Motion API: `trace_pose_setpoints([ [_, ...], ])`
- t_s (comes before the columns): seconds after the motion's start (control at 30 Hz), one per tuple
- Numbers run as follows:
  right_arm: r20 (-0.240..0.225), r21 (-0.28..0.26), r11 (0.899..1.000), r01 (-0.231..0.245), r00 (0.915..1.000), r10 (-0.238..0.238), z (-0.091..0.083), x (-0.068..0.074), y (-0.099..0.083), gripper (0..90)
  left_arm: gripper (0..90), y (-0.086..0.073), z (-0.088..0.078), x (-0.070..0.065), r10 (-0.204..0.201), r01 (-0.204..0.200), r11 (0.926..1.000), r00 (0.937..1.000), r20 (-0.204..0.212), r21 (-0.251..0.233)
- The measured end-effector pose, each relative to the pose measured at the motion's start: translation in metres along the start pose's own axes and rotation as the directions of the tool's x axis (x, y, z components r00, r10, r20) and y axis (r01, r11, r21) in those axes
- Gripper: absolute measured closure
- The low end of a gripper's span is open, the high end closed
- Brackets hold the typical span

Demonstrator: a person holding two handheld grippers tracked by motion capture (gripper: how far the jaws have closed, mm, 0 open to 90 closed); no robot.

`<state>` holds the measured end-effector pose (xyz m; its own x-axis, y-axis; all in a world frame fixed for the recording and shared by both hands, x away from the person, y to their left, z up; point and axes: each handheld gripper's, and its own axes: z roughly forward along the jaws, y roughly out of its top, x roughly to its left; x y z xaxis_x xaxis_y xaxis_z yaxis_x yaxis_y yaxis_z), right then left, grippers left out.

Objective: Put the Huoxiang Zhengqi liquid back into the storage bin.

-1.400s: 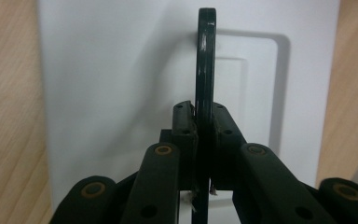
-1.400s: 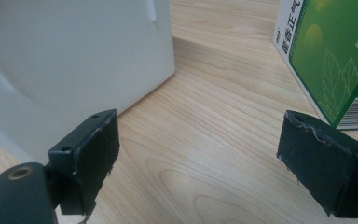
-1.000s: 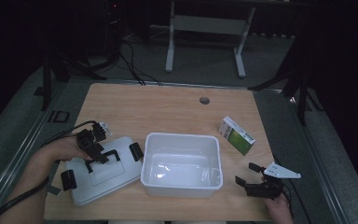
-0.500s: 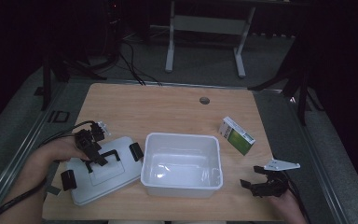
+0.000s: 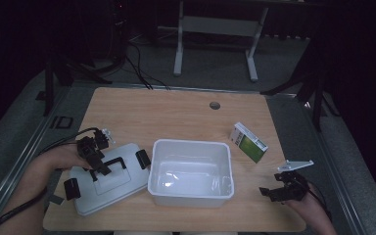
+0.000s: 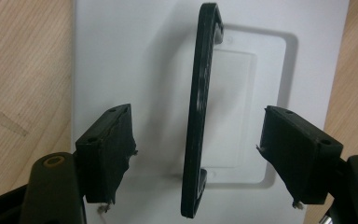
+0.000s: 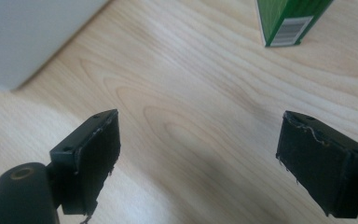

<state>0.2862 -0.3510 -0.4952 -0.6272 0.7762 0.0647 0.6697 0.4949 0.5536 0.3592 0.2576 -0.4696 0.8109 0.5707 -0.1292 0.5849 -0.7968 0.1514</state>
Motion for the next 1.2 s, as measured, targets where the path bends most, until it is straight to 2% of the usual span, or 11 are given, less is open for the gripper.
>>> trace_pose_setpoints([
  [0.1, -0.006, 0.067, 0.998, 0.019, 0.9998, -0.018, -0.001, -0.002, 0.006, 13.2, 26.1, -0.001, -0.001, 0.0, -0.005, 0.005, 1.0, 1.0, 0.006, 0.001],
  [0.37, -0.002, 0.16, 0.987, 0.036, 0.9994, -0.036, -0.002, -0.009, 0.017, 13.5, 26.1, -0.001, -0.003, -0.001, -0.003, 0.003, 1.0, 1.0, 0.004, 0.009],
  [0.47, -0.002, 0.172, 0.984, 0.042, 0.9991, -0.042, -0.003, -0.011, 0.021, 13.6, 26.1, -0.001, -0.004, -0.001, -0.001, 0.001, 0.9999, 1.0, 0.004, 0.014],
  [0.5, 0.004, 0.198, 0.978, 0.056, 0.9983, -0.058, -0.004, -0.013, 0.025, 13.9, 26.1, -0.001, -0.003, -0.002, -0.001, 0.001, 0.9997, 1.0, -0.001, 0.023],
  [0.53, 0.004, 0.198, 0.978, 0.056, 0.9983, -0.058, -0.004, -0.013, 0.025, 13.9, 26.1, -0.001, -0.003, -0.002, -0.001, 0.001, 0.9997, 1.0, -0.001, 0.023],
  [0.57, 0.002, 0.221, 0.973, 0.063, 0.9979, -0.065, -0.005, -0.014, 0.029, 14.0, 26.1, -0.002, -0.003, -0.002, 0.003, -0.003, 0.9996, 1.0, 0.001, 0.028],
  [0.63, -0.001, 0.226, 0.972, 0.069, 0.9975, -0.07, -0.006, -0.015, 0.031, 14.0, 26.1, -0.002, -0.002, -0.002, 0.003, -0.003, 0.9996, 1.0, 0.003, 0.03],
  [0.67, -0.005, 0.253, 0.965, 0.072, 0.9973, -0.073, -0.007, -0.016, 0.035, 14.0, 26.1, -0.002, -0.002, -0.002, 0.002, -0.002, 0.9995, 1.0, 0.006, 0.031],
  [0.77, -0.007, 0.28, 0.956, 0.088, 0.996, -0.09, -0.009, -0.019, 0.04, 14.1, 26.1, -0.002, -0.001, -0.002, 0.005, -0.005, 0.9994, 1.0, 0.006, 0.035],
  [0.9, 0.011, 0.306, 0.947, 0.097, 0.9944, -0.106, -0.011, -0.023, 0.048, 14.4, 26.2, -0.003, -0.002, -0.003, 0.0, 0.0, 0.9994, 1.0, 0.003, 0.034],
  [1.2, 0.005, 0.325, 0.938, 0.118, 0.9919, -0.127, -0.01, -0.028, 0.064, 14.5, 26.1, -0.002, -0.002, -0.003, 0.002, -0.002, 0.9993, 1.0, 0.006, 0.036],
])
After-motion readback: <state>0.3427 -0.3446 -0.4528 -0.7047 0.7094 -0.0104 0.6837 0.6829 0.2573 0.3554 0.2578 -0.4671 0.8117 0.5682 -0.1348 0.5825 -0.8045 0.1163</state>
